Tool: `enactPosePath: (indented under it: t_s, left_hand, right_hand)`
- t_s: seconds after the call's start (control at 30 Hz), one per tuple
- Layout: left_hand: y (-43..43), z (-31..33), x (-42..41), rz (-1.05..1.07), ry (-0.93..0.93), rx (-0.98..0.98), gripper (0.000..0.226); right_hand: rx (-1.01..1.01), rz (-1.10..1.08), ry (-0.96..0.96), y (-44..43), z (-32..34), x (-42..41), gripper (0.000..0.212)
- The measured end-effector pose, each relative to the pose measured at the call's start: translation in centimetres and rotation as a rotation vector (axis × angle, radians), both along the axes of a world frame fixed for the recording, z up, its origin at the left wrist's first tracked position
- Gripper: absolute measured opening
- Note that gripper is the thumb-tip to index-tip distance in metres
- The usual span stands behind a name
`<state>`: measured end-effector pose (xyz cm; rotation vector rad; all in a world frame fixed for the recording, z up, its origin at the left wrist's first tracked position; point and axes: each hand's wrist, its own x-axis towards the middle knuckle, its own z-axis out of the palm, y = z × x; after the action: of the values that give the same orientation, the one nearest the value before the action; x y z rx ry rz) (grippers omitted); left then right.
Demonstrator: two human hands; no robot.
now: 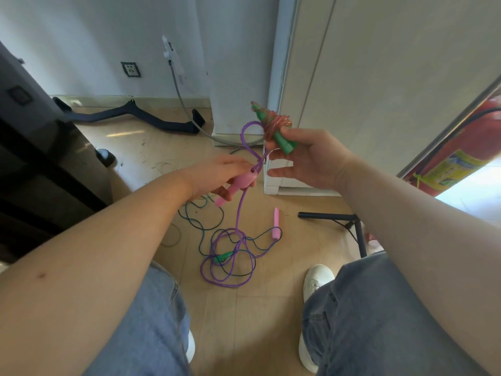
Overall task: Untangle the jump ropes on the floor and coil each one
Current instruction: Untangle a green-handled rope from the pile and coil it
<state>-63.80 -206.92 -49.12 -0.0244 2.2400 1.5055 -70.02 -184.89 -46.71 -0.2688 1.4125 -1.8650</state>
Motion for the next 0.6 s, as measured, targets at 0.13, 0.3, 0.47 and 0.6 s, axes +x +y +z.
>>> enactPosePath:
  t_s: [0.13,0.3,0.47,0.6]
  left_hand:
    - [0.00,-0.24,0.28,-0.024,0.002,-0.051,0.019]
    - [-0.04,-0.08,0.23,0.020,0.005,-0.091,0.019]
    - [0.19,0.02,0.42,0.059,-0.015,-0.104,0.031]
    - [0.64,0.05,0.46,0.029,-0.006,-0.190,0.029]
  right_hand:
    - [0.024,-0.067,-0.007,0.23,-0.11,-0.17,0.026]
    - [0.027,-0.166,-0.022,0.80,0.20,-0.48,0.022]
    - [0.156,-0.199,0.046,0.84,0.07,-0.64,0.029]
    - [0.274,-0.242,0.112,0.33,-0.35,-0.85,0.044]
